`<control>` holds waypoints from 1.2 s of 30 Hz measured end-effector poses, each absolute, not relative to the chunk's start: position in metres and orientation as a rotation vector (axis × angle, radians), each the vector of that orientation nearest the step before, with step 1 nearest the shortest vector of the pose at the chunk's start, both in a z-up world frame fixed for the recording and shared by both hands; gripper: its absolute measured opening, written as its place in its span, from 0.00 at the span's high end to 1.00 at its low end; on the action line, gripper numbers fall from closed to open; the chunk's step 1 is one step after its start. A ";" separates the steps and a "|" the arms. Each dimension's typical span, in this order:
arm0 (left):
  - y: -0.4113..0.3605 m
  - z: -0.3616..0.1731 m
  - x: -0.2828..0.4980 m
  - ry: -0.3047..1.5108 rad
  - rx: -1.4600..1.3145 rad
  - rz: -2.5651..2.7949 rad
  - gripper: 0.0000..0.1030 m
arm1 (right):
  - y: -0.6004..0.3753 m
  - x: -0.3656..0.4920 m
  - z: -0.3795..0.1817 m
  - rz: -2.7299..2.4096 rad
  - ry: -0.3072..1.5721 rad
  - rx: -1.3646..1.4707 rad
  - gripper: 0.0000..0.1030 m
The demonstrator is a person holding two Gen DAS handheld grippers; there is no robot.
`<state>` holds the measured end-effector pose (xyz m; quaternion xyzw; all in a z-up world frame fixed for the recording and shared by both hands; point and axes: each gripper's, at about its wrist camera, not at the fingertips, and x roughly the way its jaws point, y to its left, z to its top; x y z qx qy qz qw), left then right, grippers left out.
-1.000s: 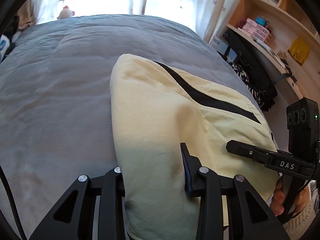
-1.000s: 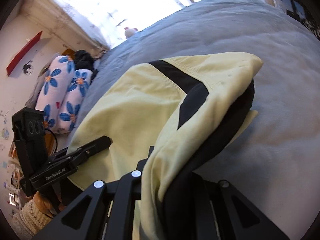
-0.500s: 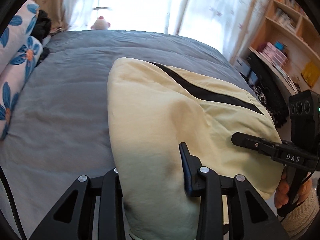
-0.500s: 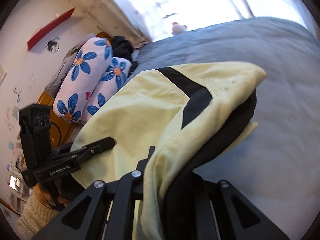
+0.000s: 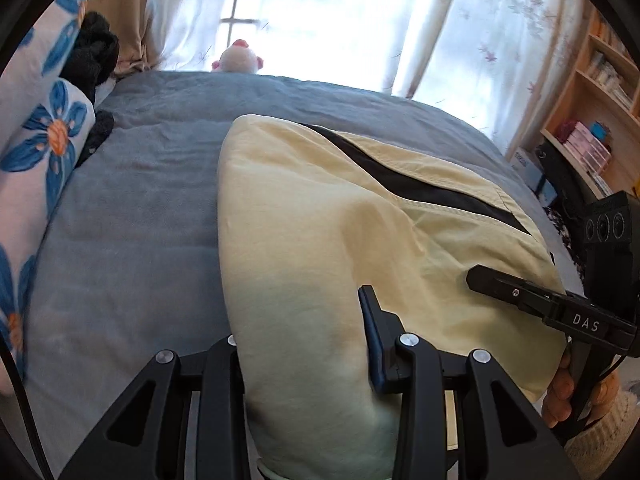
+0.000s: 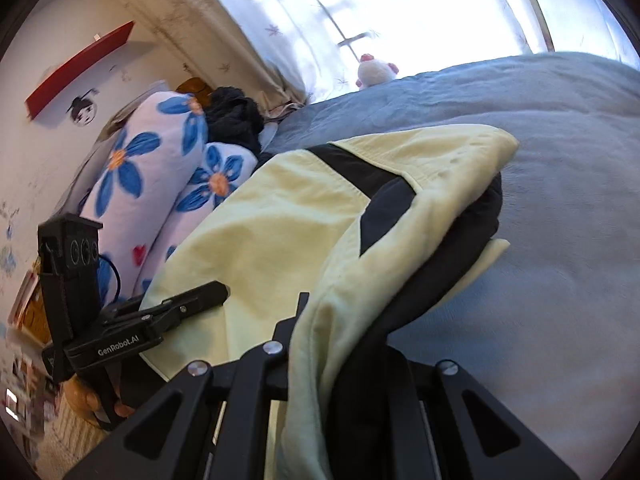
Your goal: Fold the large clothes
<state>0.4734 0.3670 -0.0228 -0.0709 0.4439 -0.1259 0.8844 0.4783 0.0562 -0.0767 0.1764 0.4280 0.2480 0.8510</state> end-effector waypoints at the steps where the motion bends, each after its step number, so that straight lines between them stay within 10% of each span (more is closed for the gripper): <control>1: 0.368 -0.030 0.482 0.927 -0.155 -0.262 0.67 | 0.059 0.489 -0.089 0.518 0.900 0.381 0.91; 8: 0.382 -0.126 0.539 0.993 -0.191 -0.243 0.63 | 0.060 0.528 -0.178 0.476 0.952 0.407 0.91; 12: 0.396 -0.171 0.542 1.001 -0.271 -0.197 0.37 | 0.048 0.524 -0.211 0.486 0.958 0.434 0.90; 21: 0.385 -0.167 0.549 0.966 -0.202 -0.178 0.38 | 0.046 0.504 -0.193 0.462 0.903 0.352 0.91; 27: 0.381 -0.179 0.554 0.988 -0.157 -0.017 0.10 | 0.044 0.506 -0.205 0.369 0.982 0.291 0.78; 36: 0.387 -0.135 0.502 0.933 -0.168 0.062 0.19 | 0.025 0.464 -0.153 0.286 0.925 0.154 0.74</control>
